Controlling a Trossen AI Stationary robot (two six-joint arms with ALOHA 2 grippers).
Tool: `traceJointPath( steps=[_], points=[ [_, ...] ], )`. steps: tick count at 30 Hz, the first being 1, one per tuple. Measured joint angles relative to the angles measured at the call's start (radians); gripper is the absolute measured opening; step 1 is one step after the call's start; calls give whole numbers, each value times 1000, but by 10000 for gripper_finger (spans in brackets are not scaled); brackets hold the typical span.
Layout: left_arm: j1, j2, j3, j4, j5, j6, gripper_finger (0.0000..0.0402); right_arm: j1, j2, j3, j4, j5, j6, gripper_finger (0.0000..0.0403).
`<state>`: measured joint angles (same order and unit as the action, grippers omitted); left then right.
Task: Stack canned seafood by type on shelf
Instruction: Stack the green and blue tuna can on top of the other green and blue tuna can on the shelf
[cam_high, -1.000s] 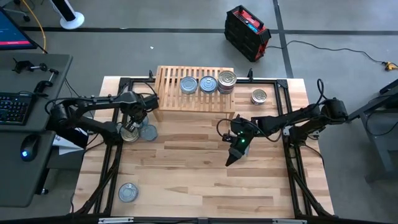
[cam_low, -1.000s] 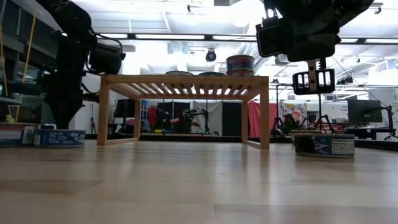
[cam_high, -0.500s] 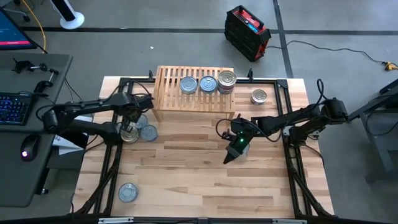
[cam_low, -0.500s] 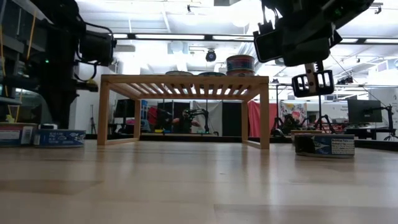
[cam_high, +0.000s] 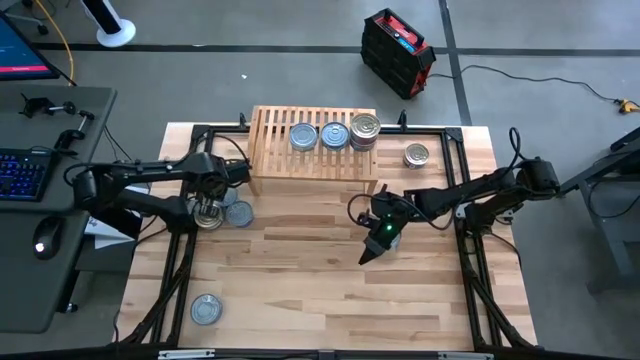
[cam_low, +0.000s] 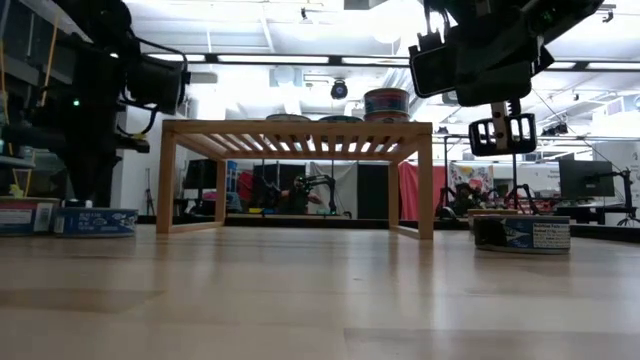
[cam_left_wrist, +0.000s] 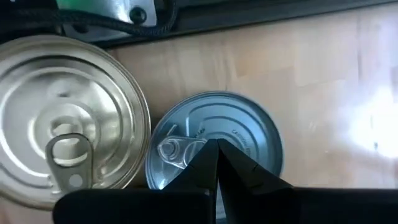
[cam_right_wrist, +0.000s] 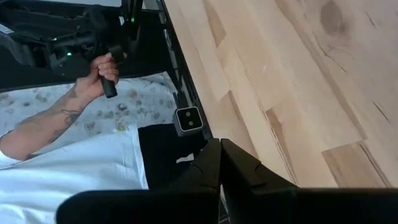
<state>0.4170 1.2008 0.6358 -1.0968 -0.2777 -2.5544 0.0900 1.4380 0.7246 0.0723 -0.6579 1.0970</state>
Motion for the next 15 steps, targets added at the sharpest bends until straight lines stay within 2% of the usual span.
traceJointPath(
  steps=[5,9,15],
  points=[
    [-48,22,-43,86,10,-64,0,25,0,0,0,-6,-3,0],
    [-56,22,-59,88,-13,-63,0,43,0,0,0,-7,-3,0],
    [-144,24,-61,66,-39,-33,1,50,0,0,0,-31,-2,0]
  ],
)
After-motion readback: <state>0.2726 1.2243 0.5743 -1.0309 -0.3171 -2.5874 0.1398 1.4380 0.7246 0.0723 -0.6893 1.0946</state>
